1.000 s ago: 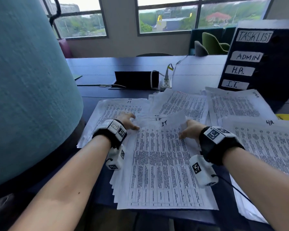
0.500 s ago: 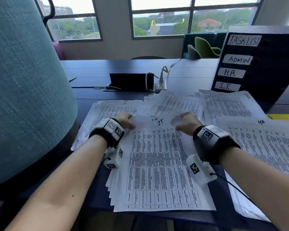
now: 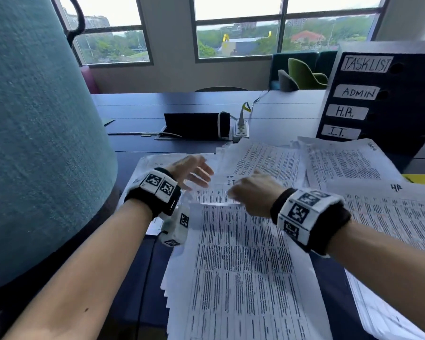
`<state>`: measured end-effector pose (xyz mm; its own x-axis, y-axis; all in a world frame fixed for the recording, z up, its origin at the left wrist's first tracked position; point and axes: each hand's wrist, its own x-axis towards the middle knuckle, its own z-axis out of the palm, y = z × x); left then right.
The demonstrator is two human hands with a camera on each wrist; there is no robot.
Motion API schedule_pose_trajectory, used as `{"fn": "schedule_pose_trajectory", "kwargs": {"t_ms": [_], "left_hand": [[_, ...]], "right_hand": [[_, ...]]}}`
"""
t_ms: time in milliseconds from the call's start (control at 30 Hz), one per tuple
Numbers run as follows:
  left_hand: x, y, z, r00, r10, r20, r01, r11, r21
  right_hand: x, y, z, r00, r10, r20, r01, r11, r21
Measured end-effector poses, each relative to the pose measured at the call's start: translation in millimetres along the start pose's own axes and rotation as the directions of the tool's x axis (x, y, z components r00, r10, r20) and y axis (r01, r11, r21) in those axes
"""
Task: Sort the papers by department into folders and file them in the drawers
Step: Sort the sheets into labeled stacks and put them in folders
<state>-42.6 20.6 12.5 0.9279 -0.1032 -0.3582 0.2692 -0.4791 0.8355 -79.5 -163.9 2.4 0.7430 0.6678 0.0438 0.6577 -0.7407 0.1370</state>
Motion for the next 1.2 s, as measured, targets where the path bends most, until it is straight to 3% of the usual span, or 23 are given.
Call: {"fn": "schedule_pose_trajectory", "kwargs": {"t_ms": [100,200,333,500,600,700,767,900,1000,1067,1200], "left_hand": [[12.3,3.4,2.8,1.0,0.022,-0.014,-0.015,0.925,0.38],[20.7,-1.1,9.3,0.996,-0.042,0.073,-0.004,0.843,0.538],[29.8,-7.6,12.3,0.998,-0.046,0.036,0.012,0.763,0.647],[31.2,-11.0,12.5,0.999,0.033,0.006,-0.029,0.755,0.655],[29.7,-9.5,15.5,1.0,0.017,-0.001,-0.013,0.749,0.663],[25.4,-10.4,13.9,0.999,-0.005,0.033,-0.013,0.865,0.501],[21.1,-10.3,10.7,0.997,0.066,0.03,-0.072,0.921,0.383],[10.1,-7.1,-1.2,0.953,0.299,0.036,-0.301,0.941,0.153],[-5.8,1.4,-8.4,0.918,0.394,0.055,-0.389,0.918,-0.074],[-18.0,10.4,-10.7,0.9,0.437,0.002,-0.42,0.865,-0.274],[-29.5,12.3,-20.4,0.903,0.383,-0.194,-0.428,0.767,-0.478]], "right_hand": [[-5.6,-13.7,1.8,0.987,-0.082,0.137,0.084,0.996,-0.006],[-8.9,-26.1,3.1,0.969,-0.129,0.211,0.123,0.992,0.041],[-7.1,-21.5,11.6,0.969,-0.098,0.229,0.084,0.994,0.069],[-6.9,-12.9,9.7,0.969,-0.067,0.237,0.039,0.992,0.123],[-7.2,-12.3,9.1,0.972,-0.046,0.232,0.011,0.988,0.151],[-5.7,-8.6,9.5,0.965,-0.013,0.263,-0.033,0.985,0.169],[-5.3,-4.7,9.6,0.97,0.021,0.243,-0.066,0.982,0.177],[6.8,15.3,-0.9,0.984,0.177,-0.021,-0.171,0.969,0.181],[18.7,26.4,-24.6,0.977,0.197,-0.078,-0.173,0.954,0.244],[25.9,29.8,-36.9,0.966,0.238,-0.104,-0.196,0.93,0.31],[36.5,36.3,-59.9,0.867,0.443,-0.227,-0.311,0.838,0.448]]}}
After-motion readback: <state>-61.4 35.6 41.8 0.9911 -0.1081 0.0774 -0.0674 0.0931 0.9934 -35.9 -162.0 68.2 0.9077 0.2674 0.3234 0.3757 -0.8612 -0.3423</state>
